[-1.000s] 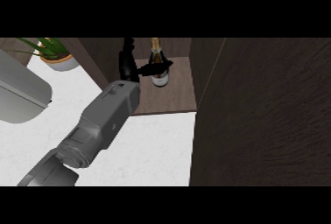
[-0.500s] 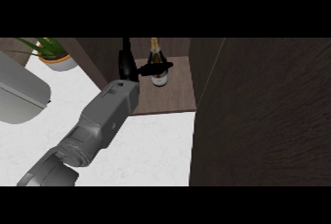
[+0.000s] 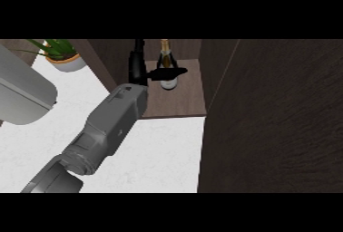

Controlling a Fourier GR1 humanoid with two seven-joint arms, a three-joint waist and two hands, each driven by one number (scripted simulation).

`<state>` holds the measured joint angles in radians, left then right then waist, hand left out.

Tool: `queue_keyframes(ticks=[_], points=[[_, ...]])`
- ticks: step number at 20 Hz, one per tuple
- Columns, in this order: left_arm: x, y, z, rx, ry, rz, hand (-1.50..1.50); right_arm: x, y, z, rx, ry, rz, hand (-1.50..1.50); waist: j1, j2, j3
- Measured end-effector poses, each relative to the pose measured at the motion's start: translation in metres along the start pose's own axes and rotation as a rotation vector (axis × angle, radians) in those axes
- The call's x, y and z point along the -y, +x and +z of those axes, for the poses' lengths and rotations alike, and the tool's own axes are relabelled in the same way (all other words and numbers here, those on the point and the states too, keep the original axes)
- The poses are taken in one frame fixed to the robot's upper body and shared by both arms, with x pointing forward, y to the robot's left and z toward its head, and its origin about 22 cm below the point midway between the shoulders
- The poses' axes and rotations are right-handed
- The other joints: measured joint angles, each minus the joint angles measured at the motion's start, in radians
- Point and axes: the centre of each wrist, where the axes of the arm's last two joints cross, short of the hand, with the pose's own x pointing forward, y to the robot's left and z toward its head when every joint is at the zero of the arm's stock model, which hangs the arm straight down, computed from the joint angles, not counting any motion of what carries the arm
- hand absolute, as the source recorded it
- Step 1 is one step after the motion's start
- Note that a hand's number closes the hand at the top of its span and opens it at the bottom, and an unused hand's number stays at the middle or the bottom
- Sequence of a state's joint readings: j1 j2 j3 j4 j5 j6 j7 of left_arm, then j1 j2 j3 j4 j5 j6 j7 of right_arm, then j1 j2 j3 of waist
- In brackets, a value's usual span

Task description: Pick up the wine, place it into the cabinet and close the cabinet

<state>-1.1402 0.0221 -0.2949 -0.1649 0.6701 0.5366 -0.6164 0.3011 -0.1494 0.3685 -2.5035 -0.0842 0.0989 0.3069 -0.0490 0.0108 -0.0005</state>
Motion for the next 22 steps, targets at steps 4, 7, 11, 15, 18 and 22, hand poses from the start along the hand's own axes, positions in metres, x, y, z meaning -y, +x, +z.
queue_keyframes(ticks=[4,7,11,15,18,22], points=[[0.005,0.005,0.001,0.043,-0.033,0.076,-1.5,0.001,0.0,0.001,-0.001,-0.013,0.006,-1.5,0.014,-0.004,-0.001],[0.01,0.007,0.005,0.071,-0.052,0.116,-1.5,0.001,0.001,0.001,-0.008,-0.021,0.004,-1.5,0.026,-0.011,0.0],[0.013,0.008,0.011,0.087,-0.074,0.159,-1.5,0.002,0.001,0.002,-0.009,-0.024,0.009,-1.5,0.041,-0.018,0.0],[0.012,0.008,0.02,0.111,-0.096,0.195,-1.5,0.002,0.003,0.0,-0.018,-0.035,0.009,-1.5,0.051,-0.021,0.0],[0.006,0.01,0.025,0.115,-0.115,0.222,-1.5,0.002,0.002,0.001,-0.022,-0.042,0.008,-1.5,0.056,-0.024,0.0],[0.003,0.01,0.042,0.114,-0.134,0.252,-1.5,0.001,0.003,-0.001,-0.022,-0.04,0.008,-1.5,0.062,-0.025,0.0]])
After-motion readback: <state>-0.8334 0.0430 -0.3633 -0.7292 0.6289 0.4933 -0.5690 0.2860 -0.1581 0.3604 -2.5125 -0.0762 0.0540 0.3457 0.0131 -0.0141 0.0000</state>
